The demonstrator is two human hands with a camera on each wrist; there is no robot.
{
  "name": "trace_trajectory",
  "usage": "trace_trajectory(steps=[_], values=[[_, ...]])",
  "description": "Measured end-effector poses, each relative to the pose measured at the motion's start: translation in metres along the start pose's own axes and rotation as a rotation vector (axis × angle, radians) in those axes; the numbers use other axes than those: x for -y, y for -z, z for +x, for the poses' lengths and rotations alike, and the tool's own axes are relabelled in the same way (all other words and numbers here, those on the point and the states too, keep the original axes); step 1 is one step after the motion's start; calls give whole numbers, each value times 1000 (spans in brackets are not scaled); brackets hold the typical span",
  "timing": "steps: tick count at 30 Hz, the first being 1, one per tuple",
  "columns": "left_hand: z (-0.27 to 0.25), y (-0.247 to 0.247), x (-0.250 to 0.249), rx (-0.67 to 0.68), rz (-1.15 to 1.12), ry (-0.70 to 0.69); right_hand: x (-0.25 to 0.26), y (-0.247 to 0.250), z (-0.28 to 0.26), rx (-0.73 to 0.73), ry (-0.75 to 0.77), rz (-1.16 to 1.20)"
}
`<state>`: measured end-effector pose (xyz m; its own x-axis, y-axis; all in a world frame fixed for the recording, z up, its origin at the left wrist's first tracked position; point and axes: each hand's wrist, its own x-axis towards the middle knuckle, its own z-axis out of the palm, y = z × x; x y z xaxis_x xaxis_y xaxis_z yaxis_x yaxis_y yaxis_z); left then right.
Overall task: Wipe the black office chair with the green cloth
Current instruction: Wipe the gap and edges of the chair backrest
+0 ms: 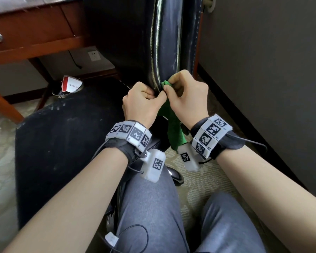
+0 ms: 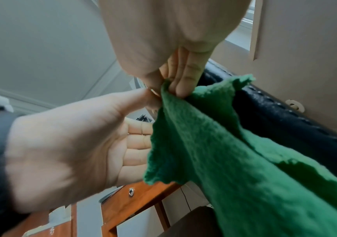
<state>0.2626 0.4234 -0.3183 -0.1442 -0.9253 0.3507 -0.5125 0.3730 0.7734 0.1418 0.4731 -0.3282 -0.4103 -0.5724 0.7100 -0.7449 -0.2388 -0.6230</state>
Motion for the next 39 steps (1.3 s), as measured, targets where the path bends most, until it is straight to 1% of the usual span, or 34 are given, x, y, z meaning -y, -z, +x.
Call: trace_trajectory(steps=[5,11,13,15,18,21,23,25,31,33,36,39], values=[[1,2,2,36,-3,-14,4,3,10,81,-48,-131],[7,8,1,89,38,-10,20,6,27,149,78,-157],[9,9,0,76,65,-1,23,6,33,126,96,-160],[9,11,-2,48,83,-5,24,6,31,76,80,-127],[7,13,-2,-33,97,-93,21,8,19,61,59,-68],[6,14,-2,-83,73,-187,23,10,21,86,7,-98],[6,14,-1,-92,51,-225,30,10,31,100,-15,-128],[7,14,-2,-91,47,-234,38,9,41,106,-13,-146],[13,15,-3,-63,80,-230,47,12,57,-1,27,-102],[13,16,-3,-74,55,-241,43,9,50,29,26,-102],[16,17,-3,-83,15,-282,34,5,36,102,-16,-129],[16,17,-5,-78,14,-294,40,7,43,118,-18,-153]])
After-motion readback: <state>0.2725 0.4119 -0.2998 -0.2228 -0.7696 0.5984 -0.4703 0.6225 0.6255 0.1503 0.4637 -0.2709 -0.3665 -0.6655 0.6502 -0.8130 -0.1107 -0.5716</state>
